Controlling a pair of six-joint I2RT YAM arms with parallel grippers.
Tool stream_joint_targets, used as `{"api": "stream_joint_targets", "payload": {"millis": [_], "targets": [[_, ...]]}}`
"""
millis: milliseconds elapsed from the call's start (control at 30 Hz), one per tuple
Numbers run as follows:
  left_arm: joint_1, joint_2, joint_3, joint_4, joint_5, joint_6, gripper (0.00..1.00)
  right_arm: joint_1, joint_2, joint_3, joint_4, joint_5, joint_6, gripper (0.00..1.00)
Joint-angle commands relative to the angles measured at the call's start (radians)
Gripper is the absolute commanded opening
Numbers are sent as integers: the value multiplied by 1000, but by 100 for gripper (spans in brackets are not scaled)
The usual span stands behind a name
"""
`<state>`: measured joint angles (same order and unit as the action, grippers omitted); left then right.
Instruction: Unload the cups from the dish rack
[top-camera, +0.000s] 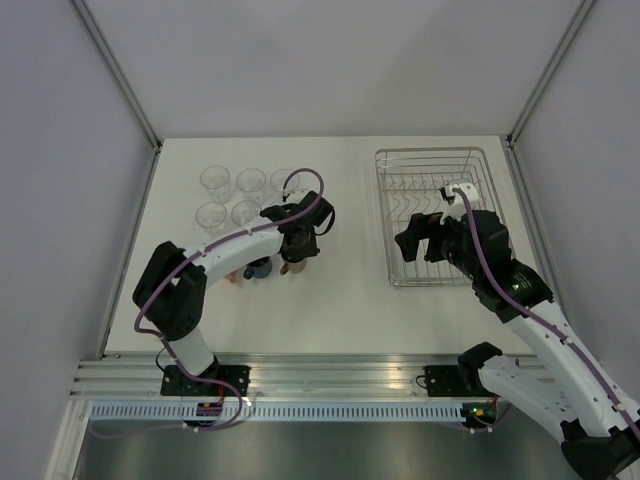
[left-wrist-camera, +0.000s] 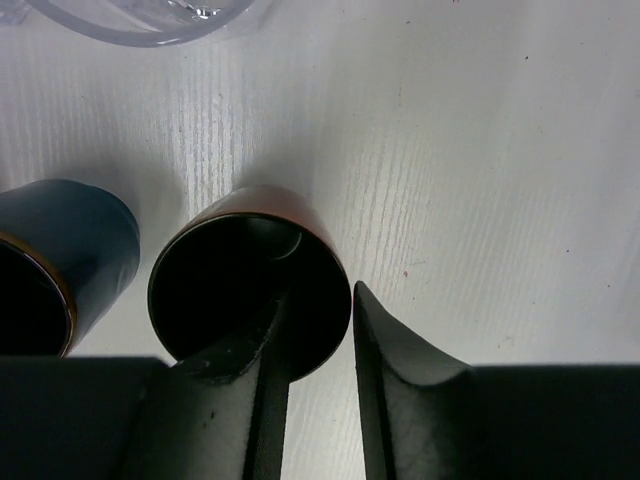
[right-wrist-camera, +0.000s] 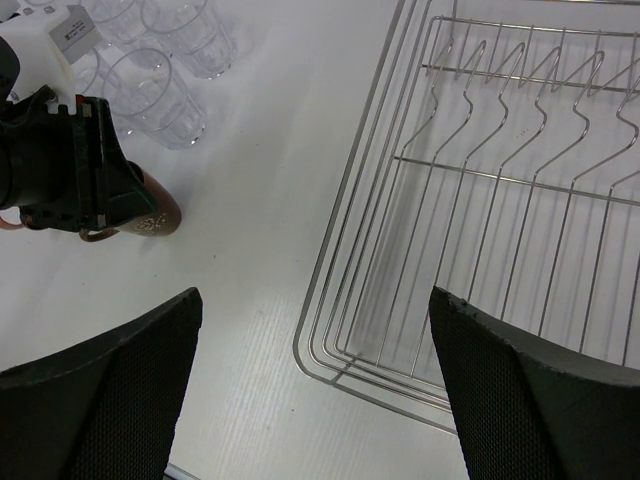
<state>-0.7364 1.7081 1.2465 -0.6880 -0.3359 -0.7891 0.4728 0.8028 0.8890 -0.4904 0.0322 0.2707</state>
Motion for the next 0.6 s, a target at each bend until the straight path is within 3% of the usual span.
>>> {"api": "stream_joint_targets", "payload": {"millis": [0,167,267,300,333,567], "targets": [[2,-51,57,-45,-28,37,35,-3,10,36,-7,31,-24,98],[3,-149,94,-93,-66,54,57,-2,22,91,-48,122,-48,98],[11,-238,105,-102,-101,91,77,-2,16,120,-66,173,-62,98],[18,-266,106,-102,-115,105,91,-2,10,125,-73,190,-65,98],[22,-292,106,-96,-141,126,96,-3,6,129,-79,208,-68,98],[60,-525,79,-94,-356,379,100,-2,-80,166,-137,321,-108,98]]}}
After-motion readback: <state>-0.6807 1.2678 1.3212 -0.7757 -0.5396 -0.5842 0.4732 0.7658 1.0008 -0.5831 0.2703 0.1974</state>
